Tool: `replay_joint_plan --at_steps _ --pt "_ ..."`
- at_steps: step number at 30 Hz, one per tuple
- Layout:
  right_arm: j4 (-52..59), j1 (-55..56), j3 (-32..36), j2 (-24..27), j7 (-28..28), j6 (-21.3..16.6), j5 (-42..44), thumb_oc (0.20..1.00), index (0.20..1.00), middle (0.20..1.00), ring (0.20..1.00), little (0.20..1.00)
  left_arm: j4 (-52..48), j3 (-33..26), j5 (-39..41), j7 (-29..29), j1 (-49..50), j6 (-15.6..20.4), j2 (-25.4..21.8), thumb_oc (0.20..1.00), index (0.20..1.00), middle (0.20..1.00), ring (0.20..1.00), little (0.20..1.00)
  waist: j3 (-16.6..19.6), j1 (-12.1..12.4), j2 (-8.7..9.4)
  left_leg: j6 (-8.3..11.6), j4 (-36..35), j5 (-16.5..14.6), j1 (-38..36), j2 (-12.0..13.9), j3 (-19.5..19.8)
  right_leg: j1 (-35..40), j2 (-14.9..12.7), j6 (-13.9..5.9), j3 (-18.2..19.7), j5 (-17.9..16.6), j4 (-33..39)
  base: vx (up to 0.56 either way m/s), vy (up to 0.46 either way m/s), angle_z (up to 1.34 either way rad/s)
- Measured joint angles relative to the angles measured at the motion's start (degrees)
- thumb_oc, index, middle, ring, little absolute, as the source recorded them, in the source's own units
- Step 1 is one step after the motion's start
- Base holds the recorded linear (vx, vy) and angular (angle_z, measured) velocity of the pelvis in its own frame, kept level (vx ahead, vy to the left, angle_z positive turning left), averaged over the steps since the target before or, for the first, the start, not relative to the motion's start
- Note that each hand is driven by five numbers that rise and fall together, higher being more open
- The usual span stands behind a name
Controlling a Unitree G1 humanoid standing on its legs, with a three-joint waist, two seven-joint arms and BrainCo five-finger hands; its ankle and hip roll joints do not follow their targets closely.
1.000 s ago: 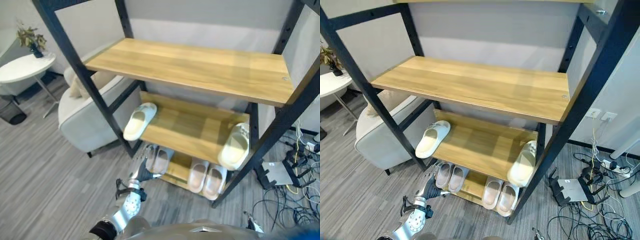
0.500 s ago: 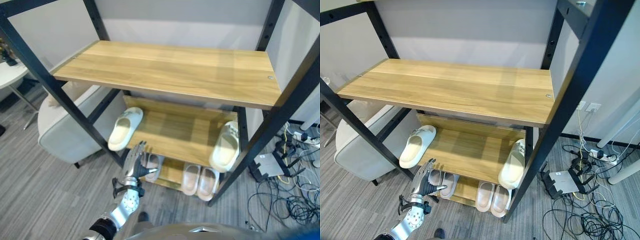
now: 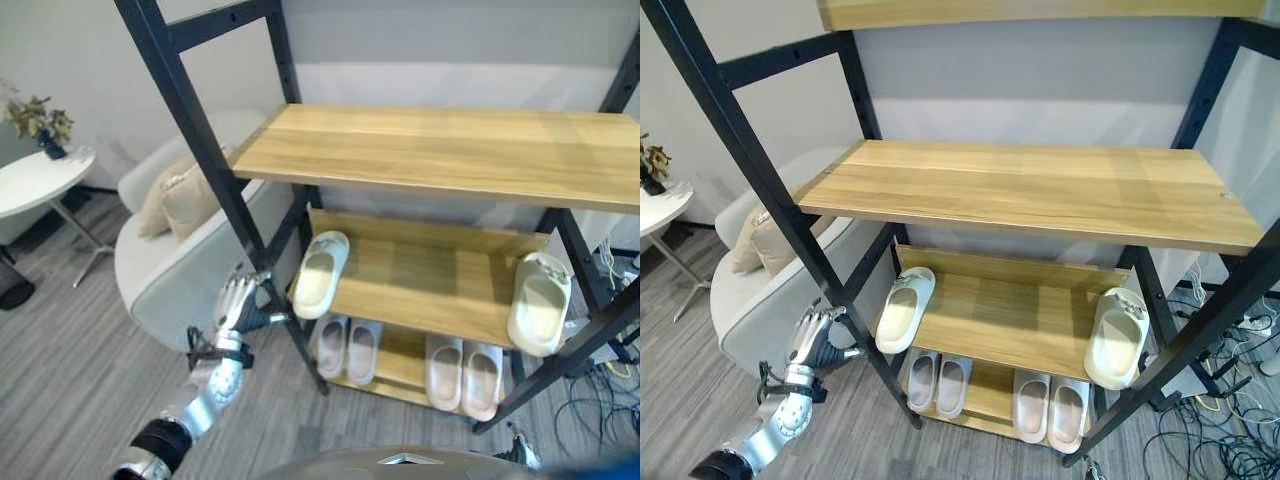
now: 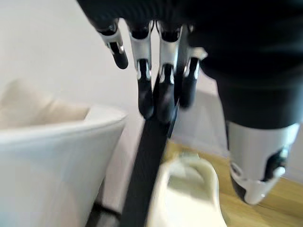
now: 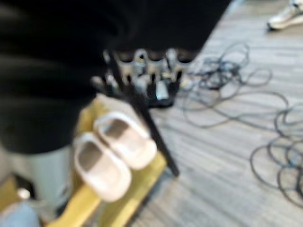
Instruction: Arrange the slippers neatly on the shoe rack.
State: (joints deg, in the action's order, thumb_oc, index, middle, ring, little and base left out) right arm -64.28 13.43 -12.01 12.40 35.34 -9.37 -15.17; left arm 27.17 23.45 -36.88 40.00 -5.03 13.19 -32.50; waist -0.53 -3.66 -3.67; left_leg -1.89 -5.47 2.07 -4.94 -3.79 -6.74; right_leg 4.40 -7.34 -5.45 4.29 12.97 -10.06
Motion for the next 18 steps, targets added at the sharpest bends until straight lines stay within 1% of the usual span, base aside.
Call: replay_joint_plan --at_steps 1,3,5,6,10,14,15,16,18 --pt "-0.21 0.45 0.01 0.06 0.27 0.19 -0.09 1.0 1.0 1.0 1.0 1.0 -3.08 0.87 -0.57 -0.96 -0.73 0.02 -1.61 1.0 1.0 1.0 1.0 1.0 -0.09 0.16 -0.28 -0.49 0.0 0.09 0.01 -0.24 -0.4 -0.14 -0.25 -0.27 0.34 -0.05 0.01 0.01 0.104 -0.11" --pt "-0.49 1.55 -0.01 0.27 0.56 0.38 -0.29 1.0 1.0 1.0 1.0 1.0 -6.33 2.14 -0.64 -1.96 -0.78 0.25 -4.65 1.0 1.0 1.0 1.0 1.0 -0.17 0.18 -1.47 -0.68 -0.01 0.02 0.04 -0.66 -0.67 -0.23 -0.73 -0.78 0.58 -0.09 0.12 0.01 0.093 -0.06" --pt "-0.57 2.53 0.16 0.24 1.02 0.75 -0.37 1.0 1.0 1.0 1.0 1.0 -8.58 2.38 -0.23 -2.81 -0.63 0.25 -6.25 1.0 1.0 1.0 1.0 1.0 -0.45 0.87 -2.18 -0.75 -0.01 -0.04 0.11 -0.94 -0.93 -0.51 -0.94 -1.05 1.04 0.05 -0.08 0.0 0.076 -0.05" --pt "-0.98 2.91 0.09 0.39 1.08 1.16 -0.5 1.0 1.0 1.0 1.0 1.0 -9.34 2.36 0.43 -3.81 -0.57 0.34 -6.32 1.0 1.0 1.0 1.0 1.0 -0.4 1.21 -2.49 -0.68 -0.01 -0.11 0.39 -0.98 -1.26 -1.13 -0.98 -1.2 1.33 0.14 -0.48 0.01 0.065 -0.12" --pt "-1.07 2.59 -0.1 0.6 1.15 1.49 -0.98 1.0 1.0 1.0 1.0 1.0 -10.31 2.18 3.99 -5.08 -0.35 1.22 -6.05 1.0 1.0 1.0 1.0 1.0 -0.36 1.75 -2.65 -0.48 -0.01 -0.22 1.28 -1.03 -2.05 -3.13 -0.94 -1.7 2.46 0.57 -2.04 0.01 0.038 -0.11" --pt "-1.46 2.54 -0.28 0.45 1.22 1.55 -2.09 1.0 1.0 1.0 1.0 1.0 -10.26 2.17 7.22 -7.05 -0.14 1.72 -4.57 1.0 1.0 1.0 1.0 1.0 -0.31 1.78 -2.53 -0.51 -0.01 -0.2 1.6 -1.11 -2.14 -3.65 -1.01 -1.75 2.62 0.63 -2.42 0.01 0.021 -0.02" --pt "-1.47 2.43 -0.31 0.63 1.22 1.64 -2.25 1.0 1.0 1.0 1.0 1.0 -10.18 2.11 8.69 -8.38 0.08 1.73 -3.53 1.0 1.0 1.0 1.0 1.0 -0.28 1.79 -2.52 -0.58 -0.02 -0.15 1.79 -1.13 -2.16 -3.91 -1.01 -1.74 2.65 0.62 -2.49 0.0 0.0 0.0" --pt "-1.23 2.06 -0.42 0.82 1.0 2.04 -2.99 1.0 1.0 1.0 1.0 1.0 -9.0 1.66 11.31 -11.8 0.88 1.67 -1.59 1.0 1.0 1.0 1.0 1.0 -0.22 1.7 -2.56 -0.8 -0.02 0.0 1.81 -1.16 -2.21 -3.95 -1.0 -1.75 2.7 0.6 -2.51 0.0 0.0 0.0" --pt "-0.05 2.01 -0.44 1.13 0.71 2.14 -3.11 1.0 1.0 1.0 1.0 1.0 -5.84 1.7 11.63 -15.72 1.58 0.88 0.94 1.0 1.0 1.0 1.0 1.0 -0.1 1.47 -2.7 -1.0 0.0 0.15 1.8 -1.16 -2.2 -3.95 -1.01 -1.75 2.69 0.6 -2.5 0.0 0.0 0.0"
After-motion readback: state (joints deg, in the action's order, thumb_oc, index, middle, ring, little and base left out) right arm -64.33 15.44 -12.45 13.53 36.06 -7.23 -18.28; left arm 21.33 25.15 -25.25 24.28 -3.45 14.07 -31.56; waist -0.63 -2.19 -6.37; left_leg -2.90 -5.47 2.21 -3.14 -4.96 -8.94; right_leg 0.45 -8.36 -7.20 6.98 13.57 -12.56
